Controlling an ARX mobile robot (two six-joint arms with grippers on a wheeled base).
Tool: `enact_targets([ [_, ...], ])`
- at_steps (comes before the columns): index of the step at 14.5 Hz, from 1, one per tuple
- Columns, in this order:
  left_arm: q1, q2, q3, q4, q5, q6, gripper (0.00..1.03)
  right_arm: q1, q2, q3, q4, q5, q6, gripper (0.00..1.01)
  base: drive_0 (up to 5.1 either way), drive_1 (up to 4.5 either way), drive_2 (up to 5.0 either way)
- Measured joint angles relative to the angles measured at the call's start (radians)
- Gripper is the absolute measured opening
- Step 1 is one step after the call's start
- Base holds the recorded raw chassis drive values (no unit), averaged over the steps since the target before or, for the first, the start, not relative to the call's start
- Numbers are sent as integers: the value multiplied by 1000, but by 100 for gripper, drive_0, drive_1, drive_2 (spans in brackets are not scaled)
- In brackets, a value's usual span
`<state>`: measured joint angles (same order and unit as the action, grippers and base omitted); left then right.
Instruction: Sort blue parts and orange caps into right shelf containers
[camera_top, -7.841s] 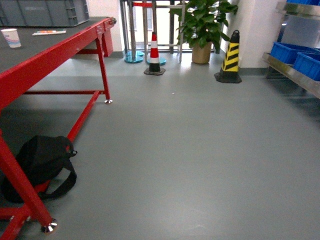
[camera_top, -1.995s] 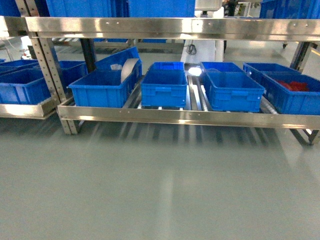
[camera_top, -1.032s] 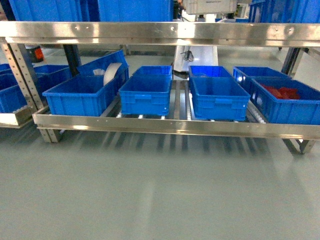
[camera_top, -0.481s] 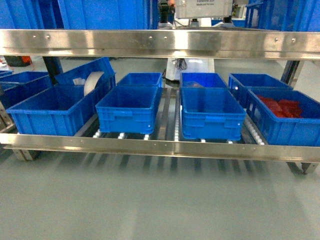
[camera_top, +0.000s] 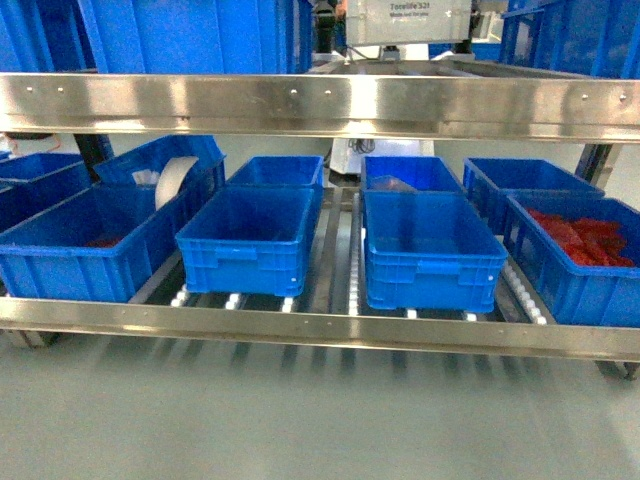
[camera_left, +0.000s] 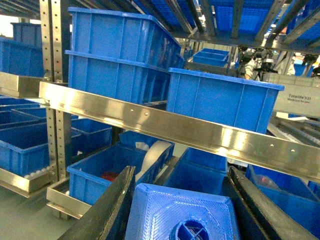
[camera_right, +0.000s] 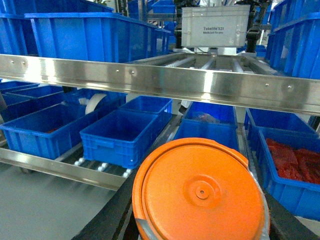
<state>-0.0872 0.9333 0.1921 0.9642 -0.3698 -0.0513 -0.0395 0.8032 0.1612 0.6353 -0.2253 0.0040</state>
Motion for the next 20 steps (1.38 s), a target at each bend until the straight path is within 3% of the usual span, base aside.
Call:
enact_targets([
  [10, 1, 3, 0, -6, 1, 0, 47, 0, 2, 0, -1, 0, 0, 44, 13, 393, -368],
  [20, 1, 2, 0, -2, 0, 0, 47, 0, 2, 0, 0, 0, 0, 44, 0, 0, 0],
])
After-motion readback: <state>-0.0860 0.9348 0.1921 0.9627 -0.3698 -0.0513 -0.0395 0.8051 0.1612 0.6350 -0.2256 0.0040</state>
